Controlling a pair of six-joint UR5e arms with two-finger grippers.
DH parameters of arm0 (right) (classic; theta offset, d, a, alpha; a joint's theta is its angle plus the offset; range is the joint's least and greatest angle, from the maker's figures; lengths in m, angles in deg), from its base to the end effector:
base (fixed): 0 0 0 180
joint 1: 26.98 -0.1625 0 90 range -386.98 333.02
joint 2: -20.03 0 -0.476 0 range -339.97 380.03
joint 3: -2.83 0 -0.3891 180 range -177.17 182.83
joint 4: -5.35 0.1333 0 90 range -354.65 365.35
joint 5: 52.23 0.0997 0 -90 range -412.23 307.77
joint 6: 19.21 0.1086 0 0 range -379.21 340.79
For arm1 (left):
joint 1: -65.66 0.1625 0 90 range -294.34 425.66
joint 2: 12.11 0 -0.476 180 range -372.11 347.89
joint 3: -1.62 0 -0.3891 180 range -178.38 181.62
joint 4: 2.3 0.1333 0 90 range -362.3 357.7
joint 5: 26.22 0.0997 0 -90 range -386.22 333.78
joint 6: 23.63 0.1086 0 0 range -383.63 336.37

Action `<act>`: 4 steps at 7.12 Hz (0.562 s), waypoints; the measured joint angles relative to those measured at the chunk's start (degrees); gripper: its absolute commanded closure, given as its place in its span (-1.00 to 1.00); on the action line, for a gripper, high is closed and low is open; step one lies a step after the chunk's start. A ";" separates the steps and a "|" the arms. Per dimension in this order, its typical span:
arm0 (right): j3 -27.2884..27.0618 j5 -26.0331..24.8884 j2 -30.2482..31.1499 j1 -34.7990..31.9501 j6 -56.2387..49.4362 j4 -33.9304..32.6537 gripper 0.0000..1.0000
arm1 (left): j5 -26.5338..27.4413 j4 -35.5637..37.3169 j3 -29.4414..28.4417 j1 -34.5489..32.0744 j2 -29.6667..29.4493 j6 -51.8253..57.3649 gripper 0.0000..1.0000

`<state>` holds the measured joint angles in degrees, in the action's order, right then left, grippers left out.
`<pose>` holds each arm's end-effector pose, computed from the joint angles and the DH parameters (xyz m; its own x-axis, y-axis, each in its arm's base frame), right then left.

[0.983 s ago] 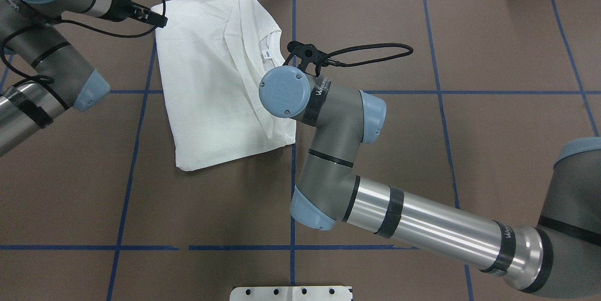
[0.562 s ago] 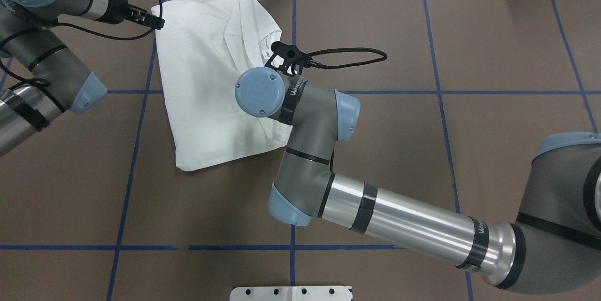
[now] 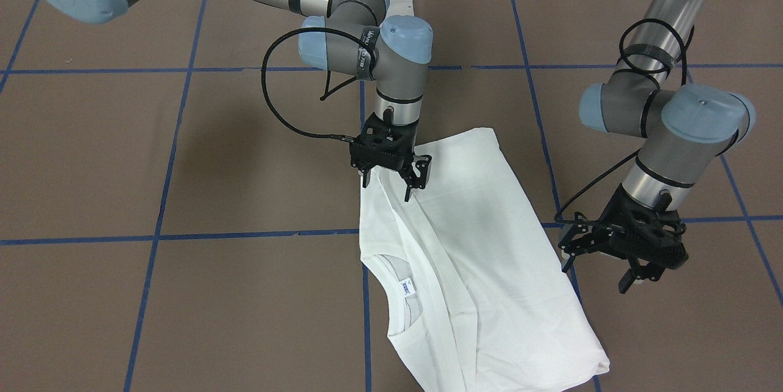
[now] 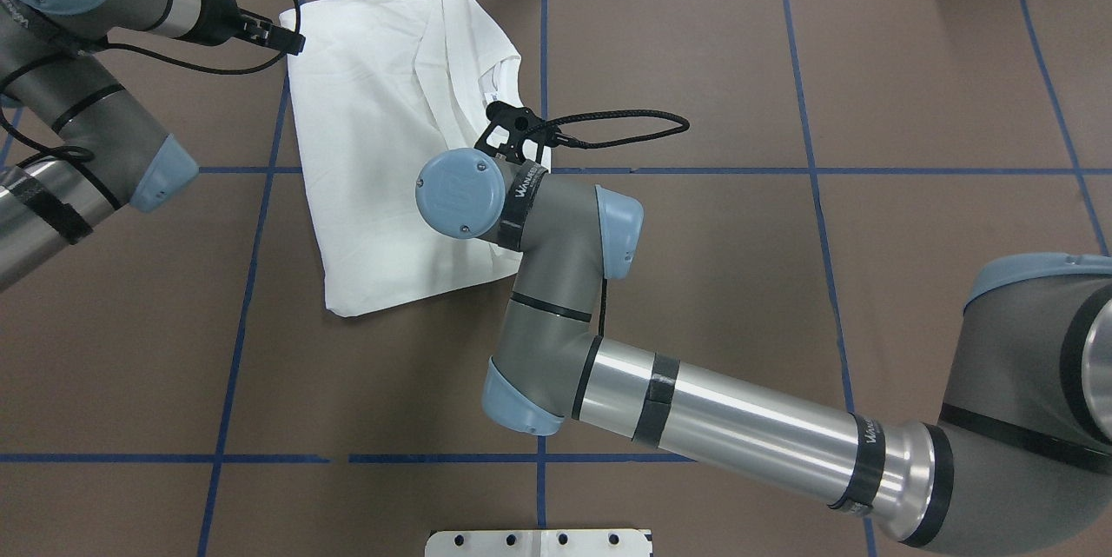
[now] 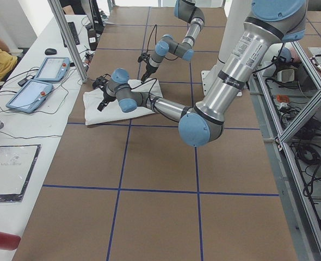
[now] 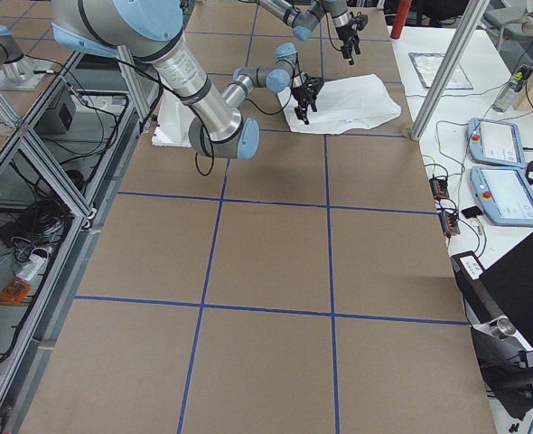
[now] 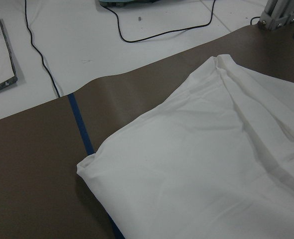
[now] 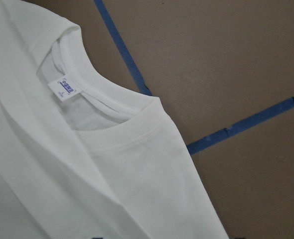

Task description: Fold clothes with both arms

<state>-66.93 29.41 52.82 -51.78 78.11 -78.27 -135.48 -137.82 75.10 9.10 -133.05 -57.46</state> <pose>-0.7157 -0.4949 0.1960 0.5903 0.4116 0.6943 -0.5856 0.8104 0.0174 0.3376 -0.6881 0.4389 0.6774 0.3973 -0.6191 0.1217 0.7695 0.6270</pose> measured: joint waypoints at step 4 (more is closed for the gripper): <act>-2.28 -0.78 2.37 1.40 0.62 -0.24 -0.73 | 0.01 -0.15 0.00 0.04 0.00 -1.81 -1.00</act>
<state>-69.21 28.63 55.19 -50.38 78.72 -78.51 -135.47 -137.98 75.10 9.13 -133.05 -59.27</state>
